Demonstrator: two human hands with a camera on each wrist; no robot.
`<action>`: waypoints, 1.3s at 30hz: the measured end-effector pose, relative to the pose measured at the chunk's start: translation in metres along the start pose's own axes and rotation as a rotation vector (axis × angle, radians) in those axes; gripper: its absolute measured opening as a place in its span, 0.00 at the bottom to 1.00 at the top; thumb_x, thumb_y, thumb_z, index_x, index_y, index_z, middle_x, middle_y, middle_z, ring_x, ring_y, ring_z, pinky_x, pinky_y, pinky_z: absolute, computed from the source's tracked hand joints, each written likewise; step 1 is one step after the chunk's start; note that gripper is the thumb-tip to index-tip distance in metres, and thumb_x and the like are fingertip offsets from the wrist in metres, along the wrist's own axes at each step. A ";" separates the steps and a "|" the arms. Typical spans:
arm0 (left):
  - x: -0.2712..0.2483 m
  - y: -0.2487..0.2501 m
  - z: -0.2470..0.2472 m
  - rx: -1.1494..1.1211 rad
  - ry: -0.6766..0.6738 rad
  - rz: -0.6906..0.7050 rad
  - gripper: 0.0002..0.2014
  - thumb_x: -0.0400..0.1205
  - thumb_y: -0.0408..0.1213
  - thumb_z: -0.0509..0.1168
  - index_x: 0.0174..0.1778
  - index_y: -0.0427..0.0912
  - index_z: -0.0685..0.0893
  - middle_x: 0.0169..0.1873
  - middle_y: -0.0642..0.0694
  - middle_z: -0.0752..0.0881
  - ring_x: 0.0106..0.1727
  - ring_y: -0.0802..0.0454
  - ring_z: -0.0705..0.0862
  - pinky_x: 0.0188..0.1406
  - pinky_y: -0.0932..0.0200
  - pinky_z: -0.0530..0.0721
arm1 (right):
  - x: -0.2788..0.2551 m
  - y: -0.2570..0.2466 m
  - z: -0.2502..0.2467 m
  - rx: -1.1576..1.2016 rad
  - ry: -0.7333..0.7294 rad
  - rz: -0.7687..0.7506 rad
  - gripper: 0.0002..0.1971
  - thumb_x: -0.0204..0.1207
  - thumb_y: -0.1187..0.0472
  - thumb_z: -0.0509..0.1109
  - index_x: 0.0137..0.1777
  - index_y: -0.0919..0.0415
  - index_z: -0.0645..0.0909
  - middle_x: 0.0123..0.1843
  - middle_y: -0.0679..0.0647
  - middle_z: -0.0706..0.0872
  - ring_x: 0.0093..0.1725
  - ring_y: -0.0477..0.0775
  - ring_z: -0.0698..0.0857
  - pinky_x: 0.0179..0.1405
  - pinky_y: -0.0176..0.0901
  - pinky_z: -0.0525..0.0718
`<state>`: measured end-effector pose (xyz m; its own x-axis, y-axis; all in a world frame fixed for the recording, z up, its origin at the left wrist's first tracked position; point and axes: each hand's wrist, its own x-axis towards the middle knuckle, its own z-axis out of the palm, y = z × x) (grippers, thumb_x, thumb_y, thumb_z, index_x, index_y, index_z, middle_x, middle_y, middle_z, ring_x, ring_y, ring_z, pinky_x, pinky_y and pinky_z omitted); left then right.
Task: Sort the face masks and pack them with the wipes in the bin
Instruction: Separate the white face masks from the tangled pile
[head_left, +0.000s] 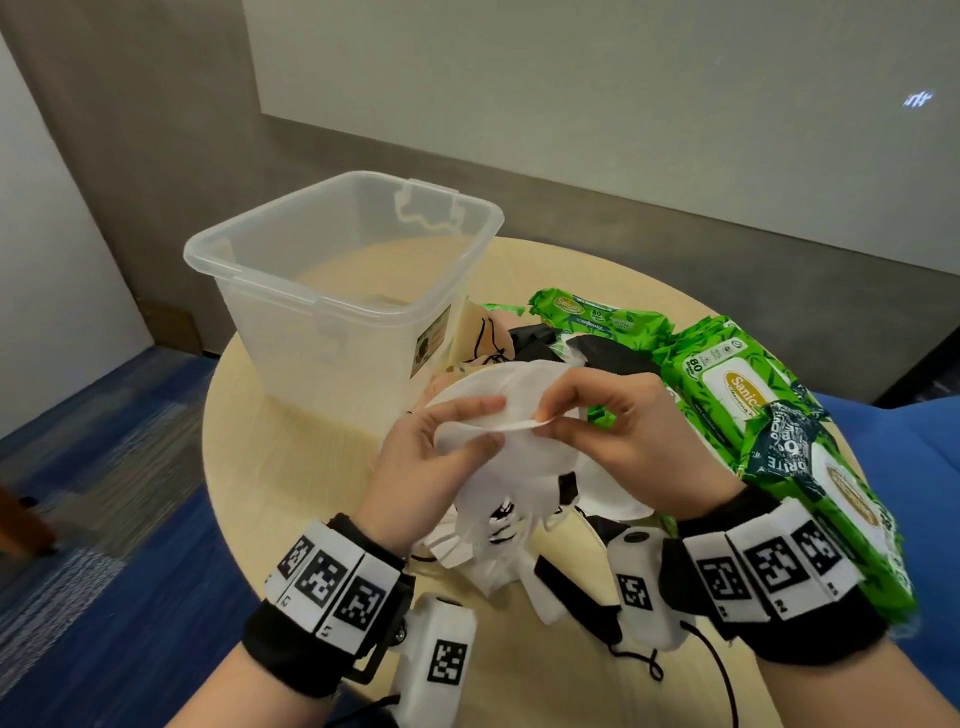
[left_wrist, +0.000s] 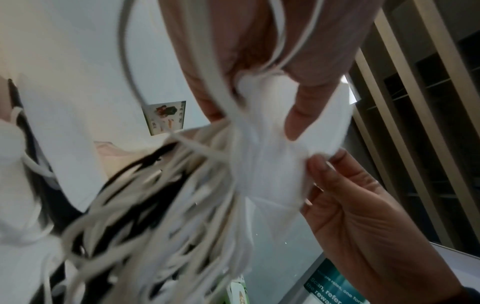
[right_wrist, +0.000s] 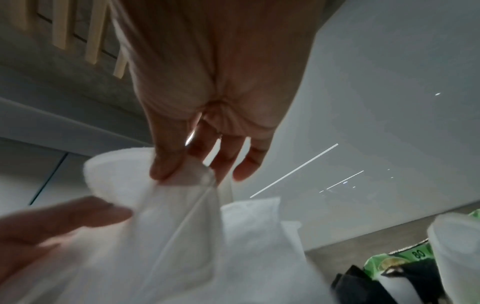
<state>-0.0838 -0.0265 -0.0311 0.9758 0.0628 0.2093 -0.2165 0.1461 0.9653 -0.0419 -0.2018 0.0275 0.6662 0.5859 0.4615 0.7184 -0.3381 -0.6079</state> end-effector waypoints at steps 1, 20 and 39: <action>0.001 0.000 -0.004 0.036 0.012 0.008 0.15 0.65 0.42 0.71 0.48 0.52 0.90 0.49 0.62 0.87 0.57 0.60 0.83 0.53 0.66 0.82 | -0.001 0.000 -0.006 0.026 -0.046 0.044 0.04 0.69 0.68 0.73 0.38 0.59 0.84 0.35 0.44 0.86 0.38 0.36 0.83 0.41 0.28 0.78; 0.002 0.011 -0.008 -0.077 -0.079 -0.012 0.15 0.67 0.31 0.71 0.48 0.49 0.91 0.58 0.32 0.84 0.56 0.47 0.86 0.47 0.61 0.85 | 0.026 -0.008 -0.018 -0.156 -0.146 0.237 0.17 0.68 0.63 0.78 0.56 0.53 0.83 0.35 0.42 0.81 0.38 0.38 0.79 0.40 0.25 0.73; -0.008 0.013 -0.008 -0.087 -0.086 0.006 0.15 0.71 0.30 0.65 0.47 0.50 0.90 0.55 0.34 0.85 0.51 0.52 0.85 0.43 0.64 0.83 | 0.025 -0.005 -0.002 -0.405 -0.123 0.024 0.11 0.61 0.53 0.78 0.39 0.57 0.83 0.45 0.48 0.74 0.46 0.48 0.72 0.46 0.52 0.72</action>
<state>-0.0950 -0.0173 -0.0213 0.9726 -0.0201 0.2317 -0.2209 0.2312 0.9475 -0.0285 -0.1866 0.0434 0.6723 0.6495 0.3551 0.7401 -0.6001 -0.3035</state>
